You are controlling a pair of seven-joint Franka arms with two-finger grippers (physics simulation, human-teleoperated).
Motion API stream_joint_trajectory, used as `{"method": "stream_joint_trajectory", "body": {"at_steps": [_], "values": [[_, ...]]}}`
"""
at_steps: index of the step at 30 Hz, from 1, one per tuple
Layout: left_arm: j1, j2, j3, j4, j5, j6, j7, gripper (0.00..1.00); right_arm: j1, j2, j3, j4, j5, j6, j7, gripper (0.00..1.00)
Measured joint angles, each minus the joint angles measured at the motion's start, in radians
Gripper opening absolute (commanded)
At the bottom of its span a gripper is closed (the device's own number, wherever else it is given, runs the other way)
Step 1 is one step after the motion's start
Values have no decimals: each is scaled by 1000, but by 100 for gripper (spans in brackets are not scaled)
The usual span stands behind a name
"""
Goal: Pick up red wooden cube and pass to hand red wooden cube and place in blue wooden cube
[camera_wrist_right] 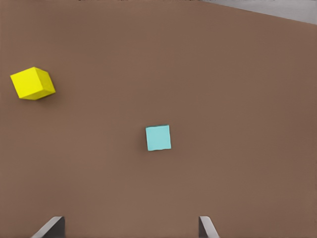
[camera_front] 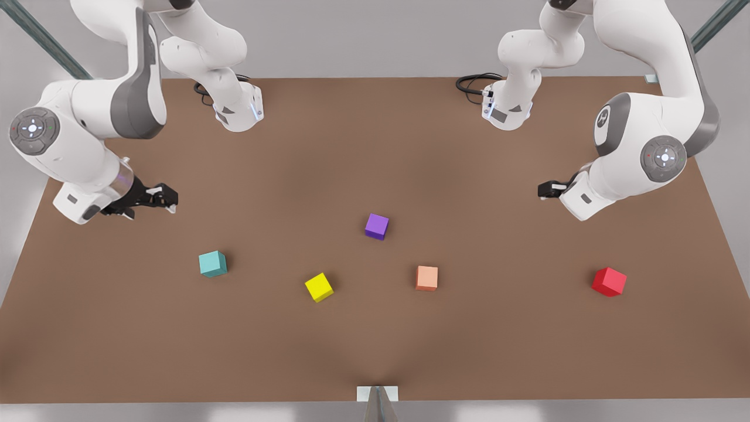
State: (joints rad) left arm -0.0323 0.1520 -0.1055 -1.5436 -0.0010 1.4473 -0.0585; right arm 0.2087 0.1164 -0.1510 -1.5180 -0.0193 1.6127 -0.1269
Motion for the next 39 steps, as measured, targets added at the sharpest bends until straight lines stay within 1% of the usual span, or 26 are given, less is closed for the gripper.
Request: {"method": "stream_joint_trajectory", "body": {"at_steps": [3, 5, 9, 11, 13, 17, 21, 30, 39], "values": [[2, 17, 0, 0, 0, 8, 1, 100, 7, 2, 1, 0, -1, 10, -7, 100], [5, 101, 44, 3, 0, 45, 2, 100, 5, 3, 0, -1, 1, 14, -11, 100], [86, 347, 224, 36, -27, 184, 1, 100, -2, 4, 0, -4, 2, 19, -19, 100], [120, 423, 253, 48, -37, 274, 2, 100, -2, 4, 0, -8, 3, 20, -22, 100], [134, 466, 261, 53, -43, 351, 14, 100, -1, 4, 0, -11, 3, 21, -25, 100], [169, 495, 262, 50, -49, 446, 144, 100, 1, 5, 0, -15, 3, 21, -29, 100], [177, 541, 261, 52, -47, 516, 345, 100, 2, 6, 0, -22, 3, 21, -33, 100], [185, 587, 270, 72, -40, 710, 763, 100, 1, 6, 1, -24, 3, 18, -38, 100], [183, 611, 267, 82, -50, 786, 975, 100, 1, 6, 1, -27, 3, 14, -42, 100]]}}
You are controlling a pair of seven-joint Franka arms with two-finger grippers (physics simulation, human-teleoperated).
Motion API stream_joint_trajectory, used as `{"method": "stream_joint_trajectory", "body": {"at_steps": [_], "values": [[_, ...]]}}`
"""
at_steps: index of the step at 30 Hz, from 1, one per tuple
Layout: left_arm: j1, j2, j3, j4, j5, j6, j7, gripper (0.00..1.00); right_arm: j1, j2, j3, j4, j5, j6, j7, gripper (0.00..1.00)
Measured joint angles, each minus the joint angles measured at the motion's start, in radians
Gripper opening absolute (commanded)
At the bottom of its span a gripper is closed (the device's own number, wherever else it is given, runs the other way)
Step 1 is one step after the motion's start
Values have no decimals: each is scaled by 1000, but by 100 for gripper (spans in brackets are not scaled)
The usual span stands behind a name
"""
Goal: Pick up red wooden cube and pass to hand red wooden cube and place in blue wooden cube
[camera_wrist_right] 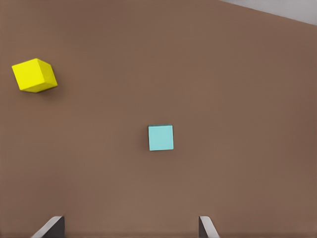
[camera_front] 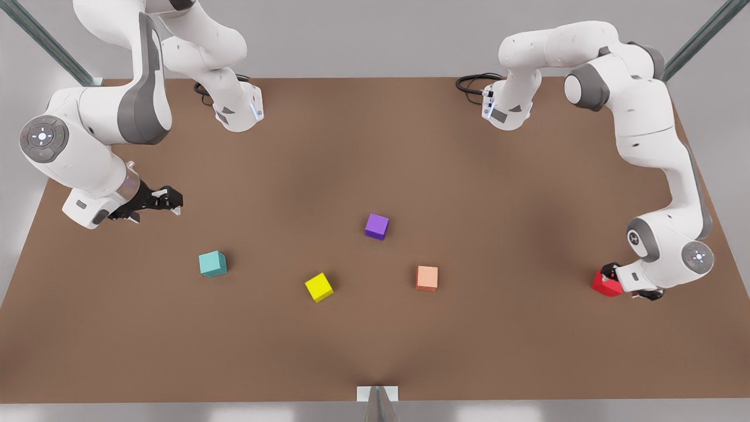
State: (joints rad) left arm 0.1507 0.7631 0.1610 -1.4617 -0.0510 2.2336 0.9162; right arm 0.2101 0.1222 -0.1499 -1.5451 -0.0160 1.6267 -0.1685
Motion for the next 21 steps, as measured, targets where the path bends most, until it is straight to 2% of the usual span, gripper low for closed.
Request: {"method": "stream_joint_trajectory", "body": {"at_steps": [21], "values": [[28, 86, 3, -14, -9, 19, 67, 100, 0, 1, 0, -5, 1, -2, -3, 100]]}}
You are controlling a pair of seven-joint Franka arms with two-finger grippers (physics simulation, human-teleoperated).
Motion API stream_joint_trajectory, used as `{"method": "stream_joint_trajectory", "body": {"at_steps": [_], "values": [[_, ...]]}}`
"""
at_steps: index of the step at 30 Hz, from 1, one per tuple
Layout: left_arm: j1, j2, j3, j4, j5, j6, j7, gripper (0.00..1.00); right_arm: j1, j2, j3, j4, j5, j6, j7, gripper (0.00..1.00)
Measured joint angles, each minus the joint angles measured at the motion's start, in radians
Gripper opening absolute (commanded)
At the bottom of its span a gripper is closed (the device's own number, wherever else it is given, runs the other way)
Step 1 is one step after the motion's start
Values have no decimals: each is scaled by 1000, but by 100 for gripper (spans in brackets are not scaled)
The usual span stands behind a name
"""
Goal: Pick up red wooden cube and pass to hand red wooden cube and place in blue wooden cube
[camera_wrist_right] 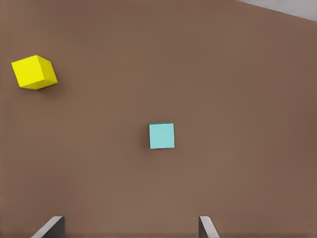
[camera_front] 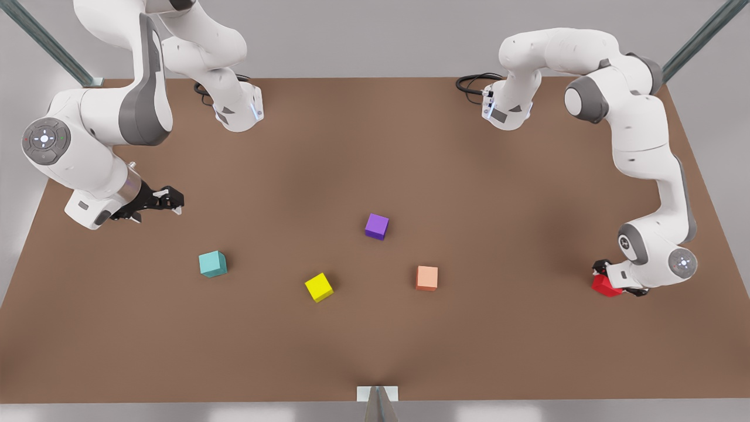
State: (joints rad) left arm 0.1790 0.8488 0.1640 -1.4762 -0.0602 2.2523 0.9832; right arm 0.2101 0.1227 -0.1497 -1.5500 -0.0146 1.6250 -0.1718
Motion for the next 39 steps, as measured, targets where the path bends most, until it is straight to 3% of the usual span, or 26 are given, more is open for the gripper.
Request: {"method": "stream_joint_trajectory", "body": {"at_steps": [2, 4, 5, 9, 12, 15, 18, 22, 25, 30, 39], "values": [[0, 2, -1, 1, 1, 1, -13, 98, 0, 0, 0, -1, 0, 0, 0, 100], [-1, 3, -3, 2, 2, 1, -26, 69, 0, 0, 0, -1, 0, 0, -1, 100], [-1, 3, -4, 2, 4, 2, -33, 63, 0, 0, 0, -1, 0, 0, -1, 100], [-10, 5, -36, 27, 9, -12, -75, 63, 0, 0, 0, -6, 0, 0, -1, 100], [-37, 5, -125, 265, 10, -204, -157, 63, 4, 0, 0, -5, -1, 0, -3, 100], [-48, 5, -368, 412, -88, -440, -318, 63, 3, 60, 2, 32, 57, 5, -12, 100], [-77, 45, -558, 428, -288, -542, -508, 63, 1, 296, 5, 135, 310, 13, -70, 100], [-227, 104, -628, 429, -588, -464, -739, 63, 6, 571, 43, 287, 685, 19, -242, 100], [-298, 171, -722, 430, -774, -294, -888, 63, 5, 658, 54, 335, 911, 24, -426, 100], [-293, 197, -753, 422, -914, -112, -1086, 63, -2, 698, 72, 321, 1160, 12, -776, 100], [-300, 198, -757, 397, -952, -5, -1266, 63, 40, 739, 78, 304, 1339, 27, -1276, 100]]}}
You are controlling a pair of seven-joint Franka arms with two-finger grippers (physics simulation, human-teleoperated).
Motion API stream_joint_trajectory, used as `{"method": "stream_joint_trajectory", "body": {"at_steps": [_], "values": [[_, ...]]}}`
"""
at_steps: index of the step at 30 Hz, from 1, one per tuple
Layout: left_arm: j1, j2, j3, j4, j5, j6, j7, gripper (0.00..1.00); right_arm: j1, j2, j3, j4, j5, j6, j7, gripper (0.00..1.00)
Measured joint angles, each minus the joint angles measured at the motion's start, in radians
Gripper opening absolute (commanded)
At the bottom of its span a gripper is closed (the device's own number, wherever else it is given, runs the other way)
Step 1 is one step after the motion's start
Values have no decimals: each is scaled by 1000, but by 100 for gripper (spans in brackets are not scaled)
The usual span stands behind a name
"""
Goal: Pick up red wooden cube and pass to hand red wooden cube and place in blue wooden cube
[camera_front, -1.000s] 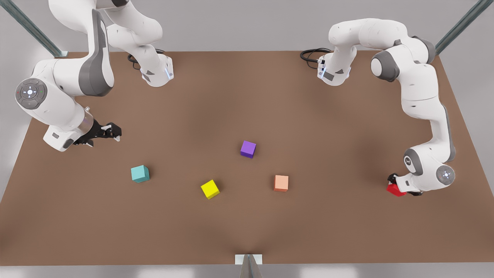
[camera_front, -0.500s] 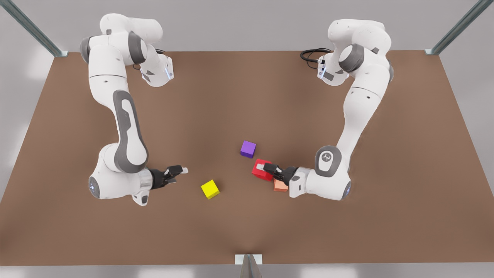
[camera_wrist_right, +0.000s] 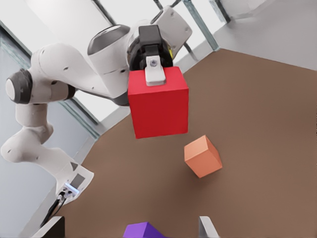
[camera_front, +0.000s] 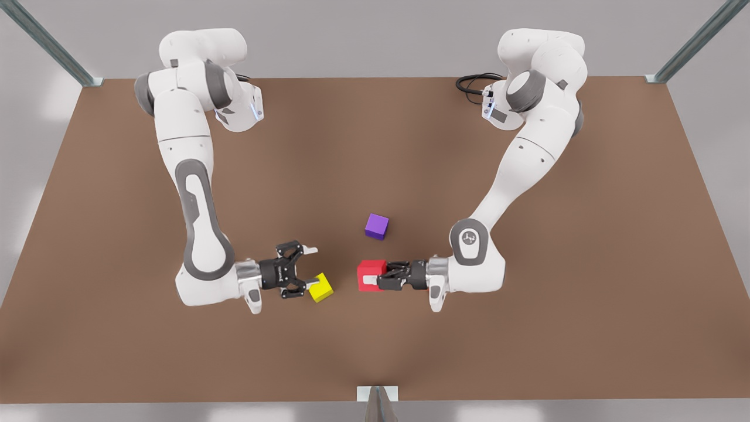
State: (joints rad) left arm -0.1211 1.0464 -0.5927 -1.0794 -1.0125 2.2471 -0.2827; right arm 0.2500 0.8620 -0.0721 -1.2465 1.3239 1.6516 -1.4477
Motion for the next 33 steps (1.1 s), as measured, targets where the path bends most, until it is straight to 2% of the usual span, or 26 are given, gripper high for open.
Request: {"method": "stream_joint_trajectory", "body": {"at_steps": [4, 19, 33], "values": [[0, 0, 0, -7, -2, 15, -39, 63, 4, 40, 9, 33, 55, 45, -150, 100], [4, -5, -5, -44, -7, 29, -55, 63, 8, 109, 159, 95, 128, 228, -454, 100], [15, -6, -10, -57, -8, 28, 16, 64, 6, 102, 197, 109, 164, 272, -558, 100]]}}
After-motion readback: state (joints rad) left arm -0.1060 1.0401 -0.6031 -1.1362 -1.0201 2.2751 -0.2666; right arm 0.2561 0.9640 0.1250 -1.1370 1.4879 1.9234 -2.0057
